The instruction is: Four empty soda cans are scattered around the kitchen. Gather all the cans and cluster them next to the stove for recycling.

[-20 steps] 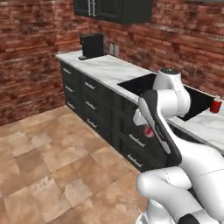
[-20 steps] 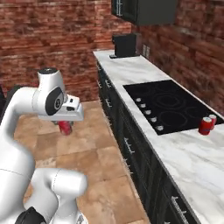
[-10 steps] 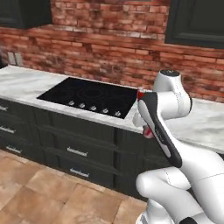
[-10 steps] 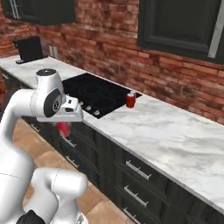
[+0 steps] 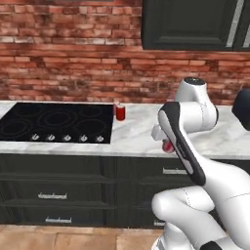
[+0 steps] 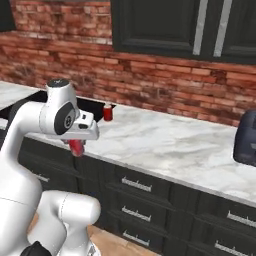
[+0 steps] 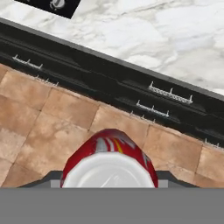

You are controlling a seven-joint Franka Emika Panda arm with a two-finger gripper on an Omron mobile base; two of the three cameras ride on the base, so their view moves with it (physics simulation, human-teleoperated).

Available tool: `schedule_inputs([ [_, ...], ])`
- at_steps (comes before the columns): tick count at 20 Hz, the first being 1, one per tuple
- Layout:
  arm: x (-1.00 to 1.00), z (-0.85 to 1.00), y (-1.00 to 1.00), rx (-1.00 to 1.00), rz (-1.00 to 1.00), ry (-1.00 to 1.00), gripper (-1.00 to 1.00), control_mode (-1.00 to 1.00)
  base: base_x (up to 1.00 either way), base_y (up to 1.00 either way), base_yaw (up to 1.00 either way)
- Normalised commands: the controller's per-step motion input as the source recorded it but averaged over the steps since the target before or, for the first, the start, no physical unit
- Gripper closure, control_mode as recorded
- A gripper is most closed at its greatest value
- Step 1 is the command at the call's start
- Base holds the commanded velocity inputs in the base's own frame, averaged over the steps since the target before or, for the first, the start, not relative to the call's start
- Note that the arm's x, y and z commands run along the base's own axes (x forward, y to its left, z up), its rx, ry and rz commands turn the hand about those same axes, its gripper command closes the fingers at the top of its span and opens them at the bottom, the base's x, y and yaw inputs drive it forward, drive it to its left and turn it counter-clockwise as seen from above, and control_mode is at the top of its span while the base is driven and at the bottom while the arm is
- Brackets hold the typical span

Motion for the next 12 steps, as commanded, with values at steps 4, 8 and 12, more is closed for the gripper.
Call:
schedule_inputs([
  [4, 0.0, 0.0, 0.0, 0.0, 0.0, 0.0, 1.0, 1.0, 0.35, 0.91, -0.3],
  [8, 0.0, 0.0, 0.0, 0.0, 0.0, 0.0, 1.0, 1.0, 0.31, 0.52, -0.23],
  [12, 0.0, 0.0, 0.0, 0.0, 0.0, 0.0, 1.0, 1.0, 0.43, 0.0, -0.19],
])
